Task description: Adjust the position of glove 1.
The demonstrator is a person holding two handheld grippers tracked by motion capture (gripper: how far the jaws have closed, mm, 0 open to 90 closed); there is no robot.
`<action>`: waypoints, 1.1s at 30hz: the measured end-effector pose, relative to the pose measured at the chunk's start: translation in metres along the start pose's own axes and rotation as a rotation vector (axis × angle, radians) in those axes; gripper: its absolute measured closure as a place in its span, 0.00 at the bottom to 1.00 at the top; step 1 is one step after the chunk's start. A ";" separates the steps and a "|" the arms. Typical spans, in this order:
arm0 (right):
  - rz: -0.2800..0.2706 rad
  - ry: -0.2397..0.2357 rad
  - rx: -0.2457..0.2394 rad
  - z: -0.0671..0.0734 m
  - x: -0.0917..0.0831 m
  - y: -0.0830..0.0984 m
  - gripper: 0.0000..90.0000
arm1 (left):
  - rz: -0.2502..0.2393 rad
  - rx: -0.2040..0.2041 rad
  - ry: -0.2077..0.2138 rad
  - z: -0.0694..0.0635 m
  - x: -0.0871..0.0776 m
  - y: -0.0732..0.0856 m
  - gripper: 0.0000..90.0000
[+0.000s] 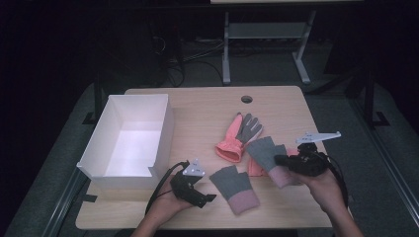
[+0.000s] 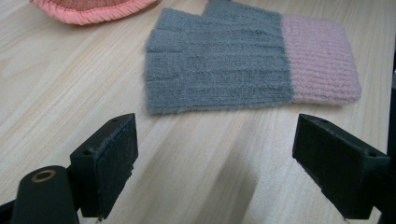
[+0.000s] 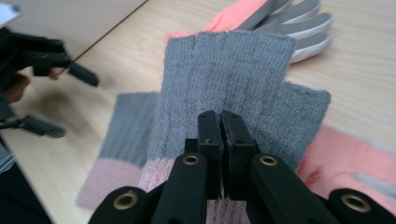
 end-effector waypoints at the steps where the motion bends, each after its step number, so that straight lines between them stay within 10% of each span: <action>1: 0.000 -0.004 -0.005 0.004 0.001 0.002 0.97 | 0.001 0.003 0.000 0.000 0.000 0.000 0.15; 22: 0.085 -0.080 -0.048 0.076 0.064 0.017 0.97 | 0.013 -0.007 0.007 0.007 0.001 0.002 0.15; 33: 0.102 -0.073 -0.059 0.080 0.082 0.023 0.80 | 0.025 0.008 0.010 0.009 0.000 0.001 0.16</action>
Point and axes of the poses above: each handheld gripper's, and its own axes: x roughly forward along the jaws, y roughly out of its underside, z roughly to its left, the point moved 1 cm from there along x, roughly forward along the jaws, and after that the axes turned 4 degrees about y, right-handed, at the moved point
